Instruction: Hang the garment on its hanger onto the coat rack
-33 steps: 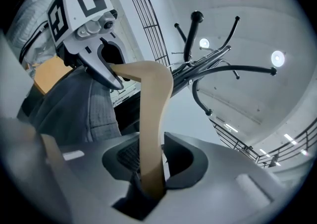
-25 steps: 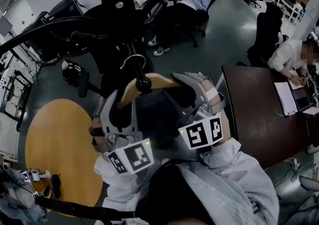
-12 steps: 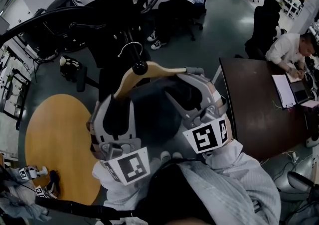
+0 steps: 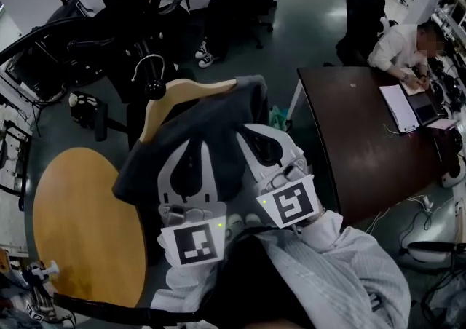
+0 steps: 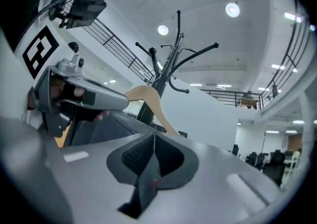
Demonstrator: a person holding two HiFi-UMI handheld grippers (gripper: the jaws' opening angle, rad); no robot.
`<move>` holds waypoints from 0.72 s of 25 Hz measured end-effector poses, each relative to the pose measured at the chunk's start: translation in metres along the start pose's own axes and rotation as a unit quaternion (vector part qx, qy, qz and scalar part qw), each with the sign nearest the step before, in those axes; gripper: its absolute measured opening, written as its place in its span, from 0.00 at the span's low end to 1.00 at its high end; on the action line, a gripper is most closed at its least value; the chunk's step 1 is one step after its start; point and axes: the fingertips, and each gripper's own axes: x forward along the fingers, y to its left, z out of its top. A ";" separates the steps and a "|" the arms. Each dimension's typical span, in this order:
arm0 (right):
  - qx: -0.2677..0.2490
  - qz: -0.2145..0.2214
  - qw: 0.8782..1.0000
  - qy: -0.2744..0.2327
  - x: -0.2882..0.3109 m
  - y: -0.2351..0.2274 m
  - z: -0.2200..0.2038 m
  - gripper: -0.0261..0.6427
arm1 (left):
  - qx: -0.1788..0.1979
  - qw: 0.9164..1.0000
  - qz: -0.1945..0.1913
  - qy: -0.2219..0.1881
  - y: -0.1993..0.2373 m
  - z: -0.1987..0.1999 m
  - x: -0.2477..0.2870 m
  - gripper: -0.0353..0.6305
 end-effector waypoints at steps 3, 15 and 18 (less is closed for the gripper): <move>0.058 -0.011 0.998 -0.002 -0.006 -0.005 -0.005 0.04 | -0.025 0.999 -0.030 -0.009 -0.022 -0.001 0.013 0.06; 0.081 -0.070 0.994 0.005 -0.021 -0.049 -0.013 0.04 | -0.060 0.995 -0.079 0.001 -0.059 -0.010 0.052 0.06; 0.088 -0.069 0.994 0.008 -0.017 -0.056 -0.018 0.04 | -0.055 0.995 -0.080 -0.003 -0.058 -0.009 0.057 0.06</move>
